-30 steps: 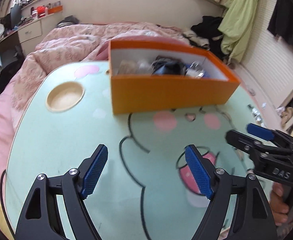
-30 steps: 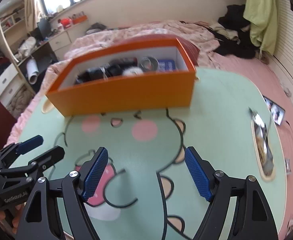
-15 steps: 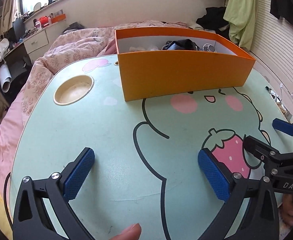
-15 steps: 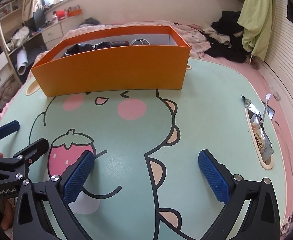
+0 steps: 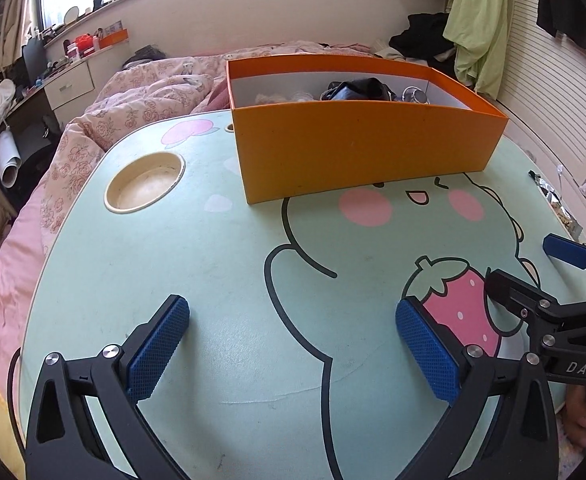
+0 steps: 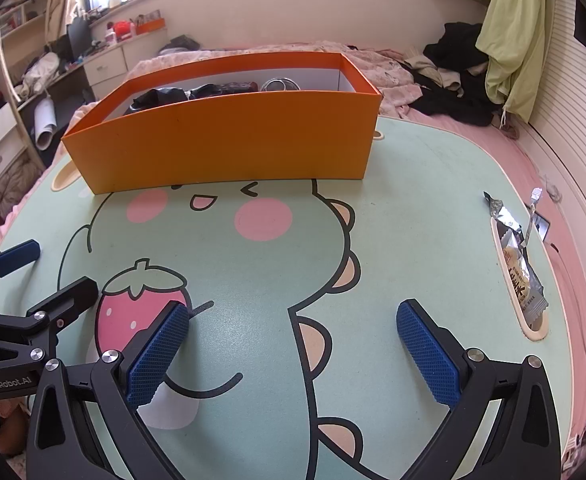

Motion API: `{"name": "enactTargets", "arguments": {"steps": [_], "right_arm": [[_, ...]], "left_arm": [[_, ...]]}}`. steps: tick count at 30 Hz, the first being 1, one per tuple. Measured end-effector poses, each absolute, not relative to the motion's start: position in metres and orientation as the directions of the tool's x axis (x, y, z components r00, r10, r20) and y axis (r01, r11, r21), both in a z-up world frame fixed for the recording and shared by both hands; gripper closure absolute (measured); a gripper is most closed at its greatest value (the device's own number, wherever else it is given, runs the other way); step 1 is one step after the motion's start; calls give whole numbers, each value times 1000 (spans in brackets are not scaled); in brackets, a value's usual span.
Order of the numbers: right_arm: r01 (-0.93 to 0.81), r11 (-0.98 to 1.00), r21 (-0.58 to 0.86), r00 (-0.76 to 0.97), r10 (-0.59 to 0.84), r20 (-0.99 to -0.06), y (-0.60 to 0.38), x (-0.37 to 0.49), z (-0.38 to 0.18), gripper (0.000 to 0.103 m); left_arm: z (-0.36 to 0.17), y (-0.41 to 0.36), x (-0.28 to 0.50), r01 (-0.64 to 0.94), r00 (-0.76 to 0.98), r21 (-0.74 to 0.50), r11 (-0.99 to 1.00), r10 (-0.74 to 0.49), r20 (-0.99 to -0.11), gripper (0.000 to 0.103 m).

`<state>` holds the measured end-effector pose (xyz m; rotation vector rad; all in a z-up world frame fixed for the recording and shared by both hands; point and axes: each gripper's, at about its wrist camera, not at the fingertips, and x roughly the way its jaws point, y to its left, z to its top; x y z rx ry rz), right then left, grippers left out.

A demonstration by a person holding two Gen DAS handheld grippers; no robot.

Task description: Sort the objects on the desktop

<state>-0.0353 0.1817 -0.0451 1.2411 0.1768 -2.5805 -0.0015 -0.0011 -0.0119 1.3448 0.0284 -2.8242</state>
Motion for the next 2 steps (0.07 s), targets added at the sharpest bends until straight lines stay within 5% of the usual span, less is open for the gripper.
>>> {"name": "enactTargets", "arguments": {"steps": [2], "right_arm": [[295,-956,8,-595,-190,-781,182,-35,-45,0]], "left_arm": [[-12,-1,-2,20,-630,-9,-1000,-6,-776,0]]}}
